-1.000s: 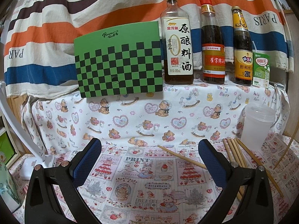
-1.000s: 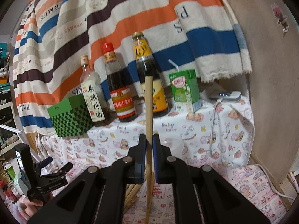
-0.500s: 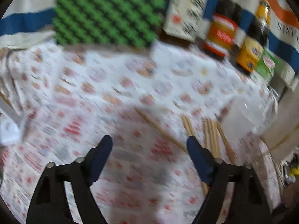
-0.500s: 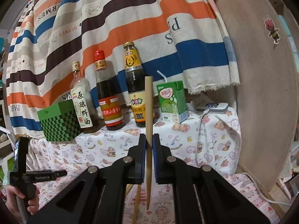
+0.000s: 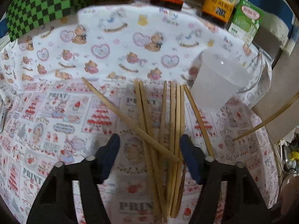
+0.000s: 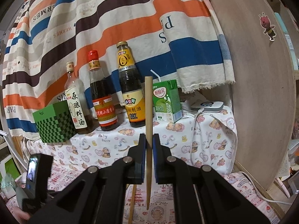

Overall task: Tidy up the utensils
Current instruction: 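Lower the left gripper and close on a chopstick while the right gripper holds its chopstick, then carry the left gripper's chopstick to the plastic cup while the right gripper carries its chopstick there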

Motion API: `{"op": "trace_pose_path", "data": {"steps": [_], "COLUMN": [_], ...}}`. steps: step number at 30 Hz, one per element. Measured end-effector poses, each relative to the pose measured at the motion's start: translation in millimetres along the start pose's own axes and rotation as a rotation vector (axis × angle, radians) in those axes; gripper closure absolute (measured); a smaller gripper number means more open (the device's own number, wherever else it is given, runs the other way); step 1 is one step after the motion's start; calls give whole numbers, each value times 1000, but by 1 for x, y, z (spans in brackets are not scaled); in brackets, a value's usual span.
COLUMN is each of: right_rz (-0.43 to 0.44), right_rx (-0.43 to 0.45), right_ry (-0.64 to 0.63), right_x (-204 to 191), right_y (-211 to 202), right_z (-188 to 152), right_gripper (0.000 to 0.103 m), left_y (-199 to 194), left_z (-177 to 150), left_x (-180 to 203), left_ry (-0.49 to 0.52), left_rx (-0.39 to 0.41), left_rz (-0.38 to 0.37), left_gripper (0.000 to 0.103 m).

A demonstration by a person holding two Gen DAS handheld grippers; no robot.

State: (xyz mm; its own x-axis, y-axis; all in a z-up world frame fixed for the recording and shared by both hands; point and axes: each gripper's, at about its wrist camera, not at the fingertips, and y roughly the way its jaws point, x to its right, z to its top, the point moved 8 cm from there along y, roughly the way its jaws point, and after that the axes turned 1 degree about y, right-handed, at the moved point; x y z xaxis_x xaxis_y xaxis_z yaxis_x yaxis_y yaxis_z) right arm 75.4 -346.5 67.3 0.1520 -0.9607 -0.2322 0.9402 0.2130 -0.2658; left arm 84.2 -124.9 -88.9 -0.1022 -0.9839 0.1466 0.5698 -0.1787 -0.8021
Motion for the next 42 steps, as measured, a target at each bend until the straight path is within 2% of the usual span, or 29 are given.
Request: {"op": "trace_pose_path", "data": {"steps": [4,8,10,14,19,22,25,29,33,37,42], "right_rz": [-5,-7,-8,-12,-7,-13,-14,-14,-15,-17,-15], "right_rx": [12,12,14,19,13,18,18,18,16,14,16], "right_ry": [-7,-10,-10,-8,0,-4,-2,-3,-11,-18,-13], "right_x": [0,-1,0,1,1,1,2,2,1,-1,-1], "right_y": [-2,-2,-3,-4,-3,-3,-3,-3,-3,-2,-2], "right_z": [2,2,2,3,3,3,3,3,2,1,1], "right_gripper": [96,96,96,96,96,96,96,96,96,96,96], "left_y": [12,16,13,-1,-28,-49,-68,-102,-118,-131,-162], "left_z": [-16,-21,-23,-30,-33,-31,-31,-28,-15,-3,15], "left_x": [1,-4,-11,-28,-48,-52,-61,-80,-96,-106,-103], "left_ry": [-25,-41,-72,-170,-191,-175,-136,-73,-51,-57,-53], "left_rx": [-81,-106,-122,-143,-107,-52,39,186,281,352,480], "left_rz": [-49,-74,-101,-174,-191,-161,-74,62,124,105,74], "left_gripper": [63,72,81,85,87,87,88,96,96,96,96]}}
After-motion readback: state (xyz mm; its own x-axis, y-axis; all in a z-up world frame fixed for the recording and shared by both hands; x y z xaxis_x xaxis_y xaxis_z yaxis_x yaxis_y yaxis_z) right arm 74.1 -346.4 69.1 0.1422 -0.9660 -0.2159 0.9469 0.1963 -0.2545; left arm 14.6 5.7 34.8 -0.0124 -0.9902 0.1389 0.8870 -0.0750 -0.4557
